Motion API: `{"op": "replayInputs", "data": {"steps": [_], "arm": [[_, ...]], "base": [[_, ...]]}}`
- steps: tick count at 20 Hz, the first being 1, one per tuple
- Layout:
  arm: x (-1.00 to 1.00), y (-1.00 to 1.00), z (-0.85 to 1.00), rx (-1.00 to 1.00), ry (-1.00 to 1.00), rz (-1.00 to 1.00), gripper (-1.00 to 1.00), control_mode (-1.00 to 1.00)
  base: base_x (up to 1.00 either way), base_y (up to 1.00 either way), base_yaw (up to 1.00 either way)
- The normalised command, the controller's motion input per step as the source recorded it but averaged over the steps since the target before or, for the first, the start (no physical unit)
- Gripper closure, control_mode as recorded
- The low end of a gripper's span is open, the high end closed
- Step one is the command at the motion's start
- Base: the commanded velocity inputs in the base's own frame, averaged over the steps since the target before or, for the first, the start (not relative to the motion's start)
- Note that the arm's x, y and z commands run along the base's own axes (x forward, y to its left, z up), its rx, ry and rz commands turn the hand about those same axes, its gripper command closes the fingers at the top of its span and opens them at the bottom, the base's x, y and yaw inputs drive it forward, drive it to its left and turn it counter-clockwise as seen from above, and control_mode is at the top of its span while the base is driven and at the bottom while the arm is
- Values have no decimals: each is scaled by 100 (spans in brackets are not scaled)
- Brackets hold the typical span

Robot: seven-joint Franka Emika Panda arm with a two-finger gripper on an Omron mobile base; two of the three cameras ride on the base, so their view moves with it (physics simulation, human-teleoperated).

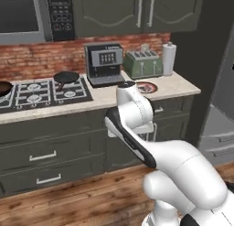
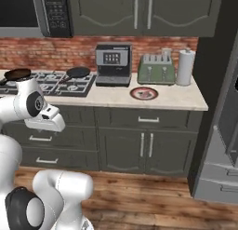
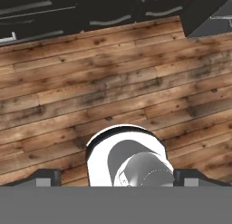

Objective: Place one of the steaks on the plate and the other in the bowl. Then place the bowl in the fridge.

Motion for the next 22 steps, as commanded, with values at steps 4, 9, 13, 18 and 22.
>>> {"op": "replayInputs", "data": {"steps": [4, 9, 13, 18, 22], "arm": [[0, 0, 0, 0, 0, 0, -100, 100], [0, 0, 0, 0, 0, 0, -100, 100], [0, 0, 0, 0, 0, 0, -100, 100], [0, 0, 0, 0, 0, 0, -100, 100], [0, 0, 0, 0, 0, 0, -100, 100]], "base": [[31, 100, 0], [44, 100, 0], [38, 100, 0], [33, 100, 0], [33, 100, 0]]}}
